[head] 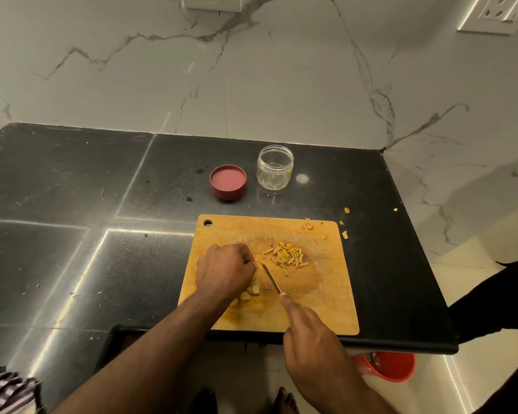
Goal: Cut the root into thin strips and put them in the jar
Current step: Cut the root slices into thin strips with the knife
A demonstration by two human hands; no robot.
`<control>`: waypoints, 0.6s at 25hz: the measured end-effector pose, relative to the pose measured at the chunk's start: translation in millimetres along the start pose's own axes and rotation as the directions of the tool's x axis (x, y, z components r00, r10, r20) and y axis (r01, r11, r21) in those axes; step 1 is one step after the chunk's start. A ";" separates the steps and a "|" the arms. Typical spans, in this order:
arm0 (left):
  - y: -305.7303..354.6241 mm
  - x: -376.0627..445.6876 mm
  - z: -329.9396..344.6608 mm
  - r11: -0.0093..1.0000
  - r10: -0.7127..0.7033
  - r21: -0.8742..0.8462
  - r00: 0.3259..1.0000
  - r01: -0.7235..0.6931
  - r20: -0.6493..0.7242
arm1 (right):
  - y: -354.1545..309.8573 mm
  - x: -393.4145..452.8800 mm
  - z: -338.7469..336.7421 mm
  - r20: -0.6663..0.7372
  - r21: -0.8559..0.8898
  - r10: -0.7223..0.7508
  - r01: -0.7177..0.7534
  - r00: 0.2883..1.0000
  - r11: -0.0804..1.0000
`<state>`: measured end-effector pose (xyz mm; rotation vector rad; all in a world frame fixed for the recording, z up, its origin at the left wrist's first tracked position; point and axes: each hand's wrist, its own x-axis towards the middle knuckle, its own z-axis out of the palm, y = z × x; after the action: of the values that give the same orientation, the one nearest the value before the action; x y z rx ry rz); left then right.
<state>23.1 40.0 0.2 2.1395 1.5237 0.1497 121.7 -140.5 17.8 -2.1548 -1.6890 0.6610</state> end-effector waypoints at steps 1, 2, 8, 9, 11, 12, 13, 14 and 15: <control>0.1 0.1 0.6 1.000 0.004 -0.003 1.000 -0.004 -0.007 | 0.4 2.0 -0.8 -0.016 0.038 0.015 -0.014 1.000 0.999; 0.6 0.2 0.8 1.000 0.008 -0.003 1.000 -0.008 -0.015 | -0.4 4.3 -2.2 -0.025 0.087 0.036 -0.033 0.999 0.996; -2.5 -0.7 -1.0 1.000 0.020 0.014 1.000 -0.020 -0.004 | -8.8 16.5 -4.4 -0.009 0.105 0.021 -0.020 1.000 0.994; -2.9 -1.0 -1.1 1.000 0.019 0.013 1.000 -0.019 -0.001 | -10.1 18.6 -3.9 -0.003 0.101 0.016 -0.016 1.000 0.995; -3.5 -0.4 -0.1 1.000 0.017 0.002 1.000 -0.017 0.003 | -12.5 22.9 -2.7 0.001 0.091 0.009 -0.009 1.000 0.996; -3.2 -0.1 0.4 1.000 0.014 -0.003 1.000 -0.014 0.007 | -13.4 25.0 -2.0 0.004 0.083 0.007 -0.007 1.000 0.997; -2.9 0.0 0.3 1.000 0.009 -0.005 1.000 -0.009 0.014 | -14.2 27.3 -1.0 0.007 0.075 0.007 -0.007 1.000 0.997; -2.9 0.5 0.2 1.000 0.005 -0.009 1.000 -0.005 0.019 | -14.7 28.7 -0.4 0.013 0.068 0.008 -0.009 1.000 0.998; -3.5 1.3 0.4 1.000 -0.001 -0.015 1.000 0.001 0.021 | -14.9 29.4 0.1 0.019 0.063 0.011 -0.012 1.000 0.998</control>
<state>20.8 41.9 -2.1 2.1224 1.5071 0.1378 115.0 -108.3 20.8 -2.1225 -1.6439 0.7298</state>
